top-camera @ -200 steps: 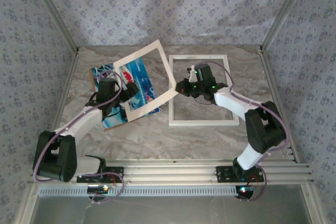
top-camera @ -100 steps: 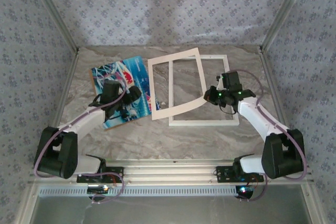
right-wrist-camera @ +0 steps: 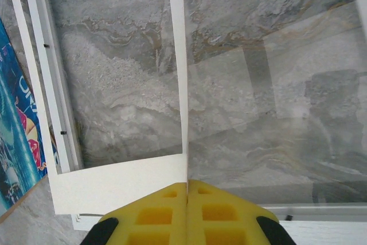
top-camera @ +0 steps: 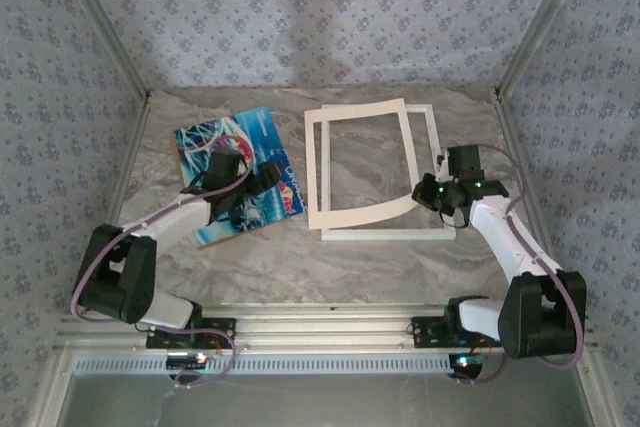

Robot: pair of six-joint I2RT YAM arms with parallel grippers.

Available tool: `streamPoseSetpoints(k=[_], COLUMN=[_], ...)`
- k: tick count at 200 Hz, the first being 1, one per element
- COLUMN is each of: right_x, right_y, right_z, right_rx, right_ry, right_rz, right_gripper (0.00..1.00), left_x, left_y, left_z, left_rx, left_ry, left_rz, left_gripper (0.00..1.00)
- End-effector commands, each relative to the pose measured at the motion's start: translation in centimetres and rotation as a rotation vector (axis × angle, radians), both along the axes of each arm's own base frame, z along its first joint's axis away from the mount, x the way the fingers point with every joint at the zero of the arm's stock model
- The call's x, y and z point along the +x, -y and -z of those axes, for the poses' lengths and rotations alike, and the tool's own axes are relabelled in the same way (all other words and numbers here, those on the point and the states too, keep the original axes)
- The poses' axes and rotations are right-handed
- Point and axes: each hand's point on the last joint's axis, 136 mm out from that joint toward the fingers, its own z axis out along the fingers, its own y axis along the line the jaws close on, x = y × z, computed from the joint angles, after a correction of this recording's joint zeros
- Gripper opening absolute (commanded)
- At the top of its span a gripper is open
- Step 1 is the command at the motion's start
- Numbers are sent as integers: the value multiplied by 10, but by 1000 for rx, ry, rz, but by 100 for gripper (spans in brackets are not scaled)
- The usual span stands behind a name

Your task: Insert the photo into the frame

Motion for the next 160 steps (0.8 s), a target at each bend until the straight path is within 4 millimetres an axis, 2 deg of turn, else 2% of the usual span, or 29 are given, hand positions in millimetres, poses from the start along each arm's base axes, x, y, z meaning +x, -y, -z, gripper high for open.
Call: streamPoseSetpoints(k=[1,42,120,160], right_x=[-8,-11,-11,-2], right_y=[13,33,45,33], right_z=[-3,-5,-11,-30], right_rx=[-49,-123,-188,-129], right_ry=[-10,-32,-39,56], right_rz=[1,8,6,-20], right_gripper=[0,0,0,0], left_x=[9,7,4,4], left_y=[7,6,3,3], left_z=[-9,-9,-5,-5], left_rx=[-22,-17,-8,-7], left_ry=[28,25,16,16], left_rz=[9,9,3,-1], left_gripper=[98,98,99,98])
